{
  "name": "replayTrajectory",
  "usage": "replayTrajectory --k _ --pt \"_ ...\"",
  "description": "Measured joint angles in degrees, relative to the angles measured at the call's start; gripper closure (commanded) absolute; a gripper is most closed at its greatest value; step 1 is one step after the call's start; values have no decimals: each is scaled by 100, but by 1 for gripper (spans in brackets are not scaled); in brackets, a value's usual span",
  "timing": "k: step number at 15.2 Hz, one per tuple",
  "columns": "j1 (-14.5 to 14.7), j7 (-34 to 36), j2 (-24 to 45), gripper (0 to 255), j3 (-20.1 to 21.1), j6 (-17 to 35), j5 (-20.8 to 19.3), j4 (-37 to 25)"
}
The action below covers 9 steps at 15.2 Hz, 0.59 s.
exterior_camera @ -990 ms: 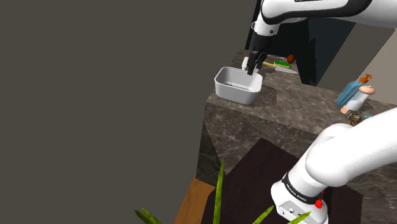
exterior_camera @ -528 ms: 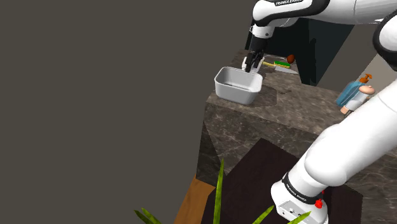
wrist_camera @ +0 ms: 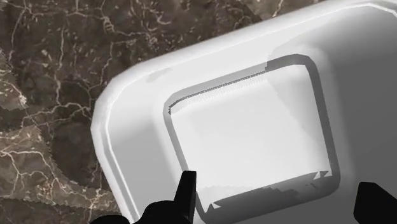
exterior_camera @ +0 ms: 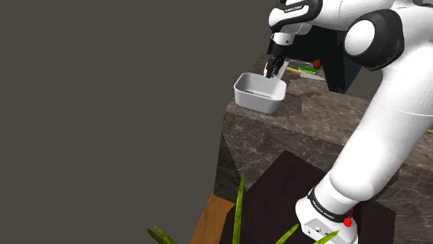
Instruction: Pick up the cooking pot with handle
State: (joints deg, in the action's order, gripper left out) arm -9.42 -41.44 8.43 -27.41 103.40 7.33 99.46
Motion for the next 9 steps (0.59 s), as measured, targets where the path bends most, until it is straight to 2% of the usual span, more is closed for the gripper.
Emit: replayTrajectory --k 5,9 --pt "-606 -586 1468 0 -11 -415 784 -1574" --pt "-1074 -803 2369 0 94 -696 1189 -2596"
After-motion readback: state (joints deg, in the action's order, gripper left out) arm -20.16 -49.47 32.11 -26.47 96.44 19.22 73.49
